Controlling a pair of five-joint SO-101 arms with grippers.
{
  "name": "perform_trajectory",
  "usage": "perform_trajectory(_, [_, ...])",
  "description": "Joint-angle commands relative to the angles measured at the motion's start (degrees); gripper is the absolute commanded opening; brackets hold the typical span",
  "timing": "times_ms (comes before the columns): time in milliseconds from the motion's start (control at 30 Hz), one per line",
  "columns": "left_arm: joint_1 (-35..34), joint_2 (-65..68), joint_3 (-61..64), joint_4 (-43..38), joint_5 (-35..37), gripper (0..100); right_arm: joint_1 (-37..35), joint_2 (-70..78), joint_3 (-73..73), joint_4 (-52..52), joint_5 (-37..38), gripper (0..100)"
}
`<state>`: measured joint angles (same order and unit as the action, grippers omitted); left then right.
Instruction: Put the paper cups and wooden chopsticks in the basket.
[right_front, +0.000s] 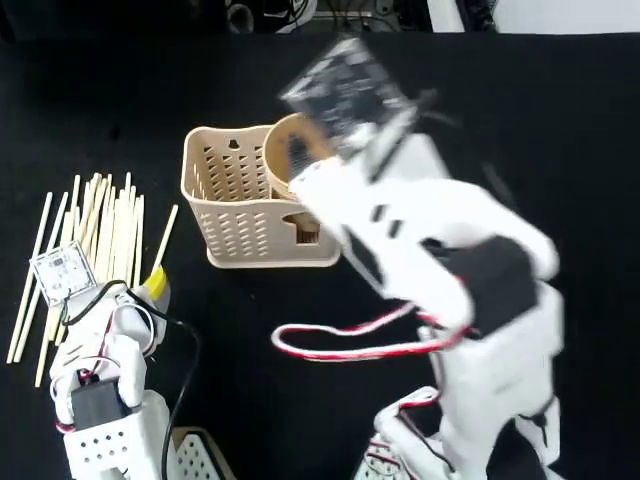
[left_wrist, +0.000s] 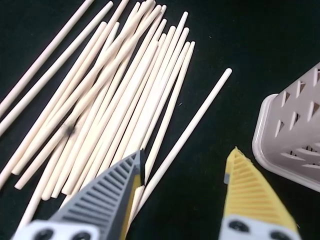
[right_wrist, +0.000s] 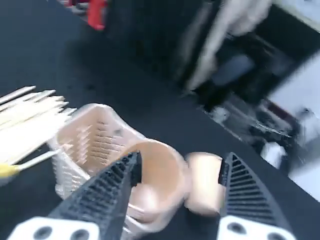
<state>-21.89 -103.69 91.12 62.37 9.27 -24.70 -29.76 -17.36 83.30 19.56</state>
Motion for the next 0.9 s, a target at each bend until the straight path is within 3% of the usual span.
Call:
perform_trajectory(0, [0.75,-0.35,-0.22,-1.23,-0.35,27,10.46,0.31,-5.49,5.63,0.44,26.5])
perform_trajectory(167, [0.75,-0.35,-0.22,-1.23,-0.35,27,25.32,0.48,2.07,7.91,6.24,26.5])
perform_trajectory(300, [0.75,-0.35,-0.22,-1.23,-0.35,27,33.14,2.59,15.78,-0.18,6.24,26.5])
perform_trajectory(433, [1.54,-0.35,-0.13,-1.23,-0.35,27,32.97,9.19,28.44,-14.24,6.07,26.5])
perform_trajectory(600, [2.68,-0.35,-0.04,-1.14,-0.44,27,29.45,21.41,28.44,-24.26,2.2,26.8])
perform_trajectory(867, [2.95,-0.35,-0.04,-1.14,-0.44,27,19.87,40.13,9.27,-15.12,5.71,34.2])
